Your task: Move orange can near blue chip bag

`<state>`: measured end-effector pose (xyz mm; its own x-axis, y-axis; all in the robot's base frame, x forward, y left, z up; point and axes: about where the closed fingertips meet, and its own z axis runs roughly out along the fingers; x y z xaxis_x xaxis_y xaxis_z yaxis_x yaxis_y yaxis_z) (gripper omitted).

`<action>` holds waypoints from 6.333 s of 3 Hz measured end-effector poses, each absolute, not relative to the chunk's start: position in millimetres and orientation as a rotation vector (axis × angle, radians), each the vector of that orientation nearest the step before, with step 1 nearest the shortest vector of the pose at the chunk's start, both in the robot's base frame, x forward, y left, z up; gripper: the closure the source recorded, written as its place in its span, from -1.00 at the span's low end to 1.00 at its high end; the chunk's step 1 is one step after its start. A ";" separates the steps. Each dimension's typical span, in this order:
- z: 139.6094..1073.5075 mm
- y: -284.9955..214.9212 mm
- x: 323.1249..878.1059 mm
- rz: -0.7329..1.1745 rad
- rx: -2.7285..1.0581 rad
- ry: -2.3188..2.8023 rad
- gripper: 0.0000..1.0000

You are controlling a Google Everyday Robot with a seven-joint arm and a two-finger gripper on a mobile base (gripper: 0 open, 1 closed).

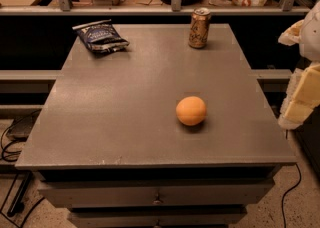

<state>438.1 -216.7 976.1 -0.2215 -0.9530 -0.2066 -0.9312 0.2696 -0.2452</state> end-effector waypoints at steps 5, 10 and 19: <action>995.9 -233.5 544.4 -0.102 -1.227 2.026 -1.00; 970.2 -161.7 698.5 0.049 -1.007 1.926 -1.00; 970.2 -62.4 757.6 0.273 -0.969 1.762 1.00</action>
Offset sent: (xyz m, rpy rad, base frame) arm 0.0444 -0.0068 0.0074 0.1976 -0.1541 -0.0890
